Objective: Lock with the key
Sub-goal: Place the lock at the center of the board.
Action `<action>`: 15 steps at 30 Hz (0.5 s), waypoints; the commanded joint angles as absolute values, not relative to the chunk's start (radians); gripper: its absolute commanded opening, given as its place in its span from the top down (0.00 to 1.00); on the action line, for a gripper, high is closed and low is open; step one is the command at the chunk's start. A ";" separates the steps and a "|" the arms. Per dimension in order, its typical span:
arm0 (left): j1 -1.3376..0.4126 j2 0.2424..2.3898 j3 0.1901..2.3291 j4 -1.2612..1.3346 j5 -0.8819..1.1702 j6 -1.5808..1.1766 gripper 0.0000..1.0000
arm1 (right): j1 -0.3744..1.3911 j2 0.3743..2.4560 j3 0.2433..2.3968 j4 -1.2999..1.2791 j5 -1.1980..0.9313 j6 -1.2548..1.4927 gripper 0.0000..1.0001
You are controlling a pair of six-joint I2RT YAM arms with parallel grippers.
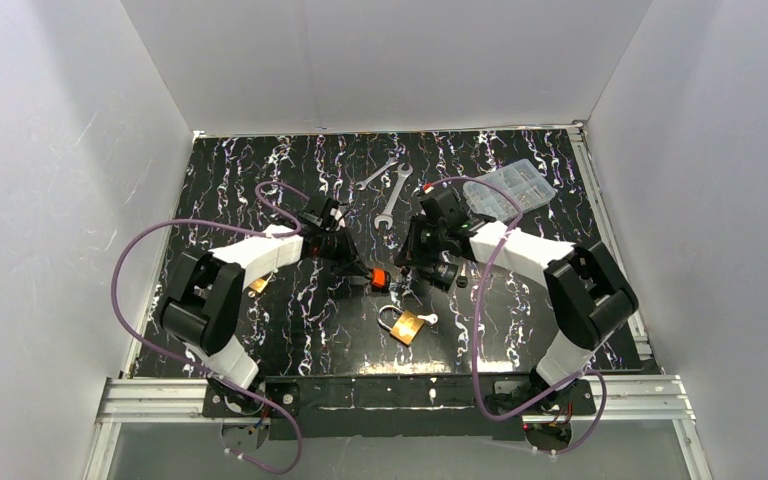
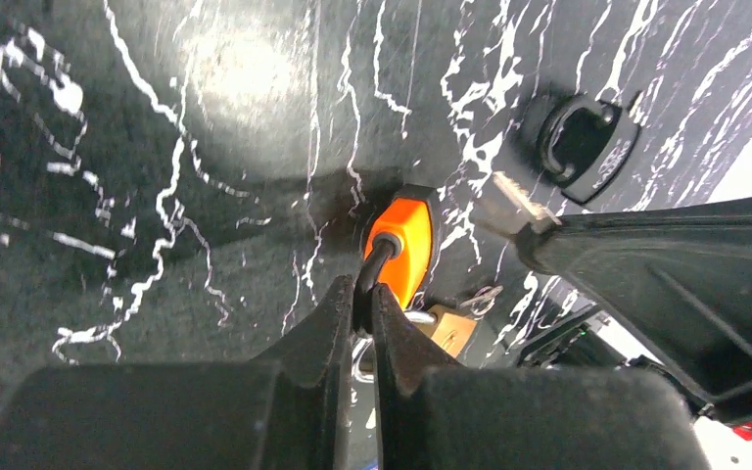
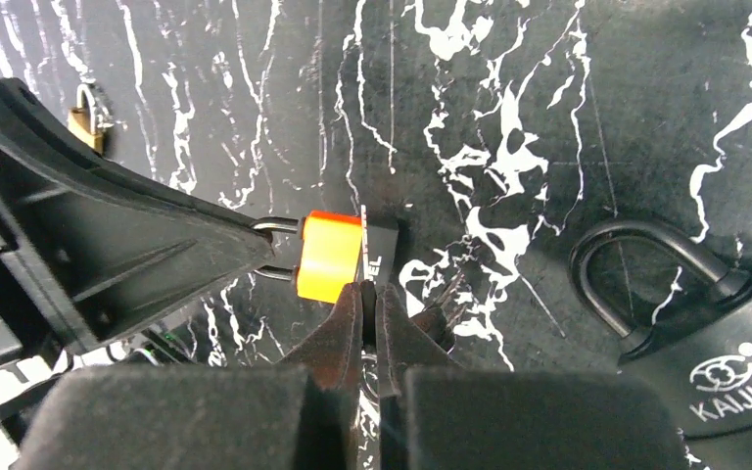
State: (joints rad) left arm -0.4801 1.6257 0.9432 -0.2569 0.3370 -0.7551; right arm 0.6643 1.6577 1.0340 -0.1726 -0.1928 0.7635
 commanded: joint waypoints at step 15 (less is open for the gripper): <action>-0.412 1.477 1.059 -0.517 0.121 -0.637 0.02 | 0.708 1.718 1.172 -0.224 -0.199 0.739 0.59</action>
State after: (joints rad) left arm -0.4236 1.6154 1.0248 -0.3954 0.2493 -0.6731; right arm 0.7040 1.7496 1.1545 -0.2173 -0.1940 0.7513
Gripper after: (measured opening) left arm 0.981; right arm 0.404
